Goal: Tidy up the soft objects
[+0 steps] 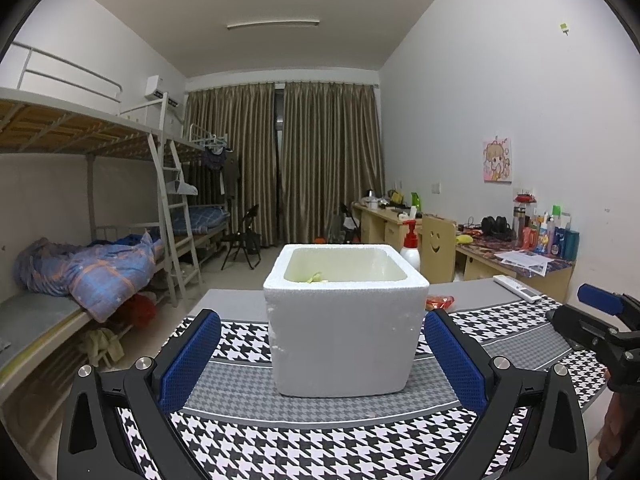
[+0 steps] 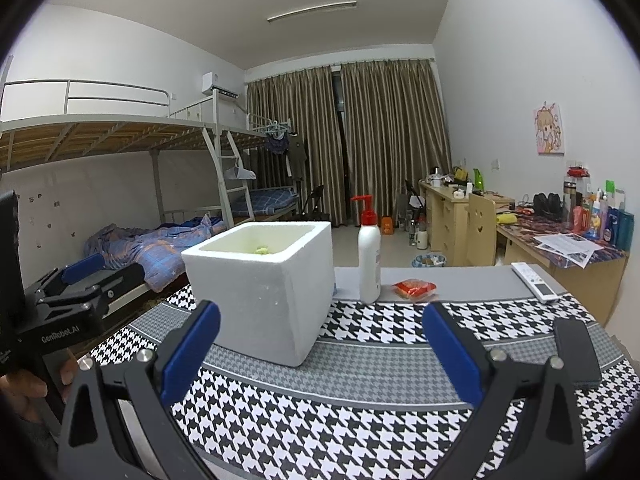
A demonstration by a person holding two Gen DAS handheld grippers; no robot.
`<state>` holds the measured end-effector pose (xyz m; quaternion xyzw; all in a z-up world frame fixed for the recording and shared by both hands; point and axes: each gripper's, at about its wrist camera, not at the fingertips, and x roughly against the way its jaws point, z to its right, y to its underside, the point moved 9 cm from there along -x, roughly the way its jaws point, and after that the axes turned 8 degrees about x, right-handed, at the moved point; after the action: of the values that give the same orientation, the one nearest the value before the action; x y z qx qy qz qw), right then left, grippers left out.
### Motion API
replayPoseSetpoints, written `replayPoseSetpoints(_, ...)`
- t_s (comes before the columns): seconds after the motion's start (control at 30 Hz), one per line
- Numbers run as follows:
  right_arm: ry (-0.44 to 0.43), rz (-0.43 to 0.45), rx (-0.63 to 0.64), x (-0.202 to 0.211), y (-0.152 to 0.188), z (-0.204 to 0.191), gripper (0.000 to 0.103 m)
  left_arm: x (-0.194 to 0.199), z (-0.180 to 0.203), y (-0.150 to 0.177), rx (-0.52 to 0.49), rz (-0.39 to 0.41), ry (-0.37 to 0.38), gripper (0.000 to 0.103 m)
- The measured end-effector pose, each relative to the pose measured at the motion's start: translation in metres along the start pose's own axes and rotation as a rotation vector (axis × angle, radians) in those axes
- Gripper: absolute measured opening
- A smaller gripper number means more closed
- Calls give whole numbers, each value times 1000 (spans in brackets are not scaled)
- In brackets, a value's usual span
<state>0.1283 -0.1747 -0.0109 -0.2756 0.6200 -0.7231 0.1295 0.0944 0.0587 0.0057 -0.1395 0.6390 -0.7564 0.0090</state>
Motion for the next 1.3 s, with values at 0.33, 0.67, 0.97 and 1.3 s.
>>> replayPoseSetpoints(0.33, -9, 2, -10, 12, 5, -6, 102, 14, -2, 10, 17, -10, -12, 102)
replayPoseSetpoints(0.67, 16, 12, 2, 26, 15, -13, 102, 26, -2, 22, 19, -12, -15, 102)
replayPoseSetpoints(0.97, 27, 25, -2, 34, 17, -15, 102, 35, -2, 30, 18, -17, -31, 102)
replayPoseSetpoints(1.3, 34, 25, -4, 42, 23, -17, 102, 52, 2, 33, -2, 5, -34, 102)
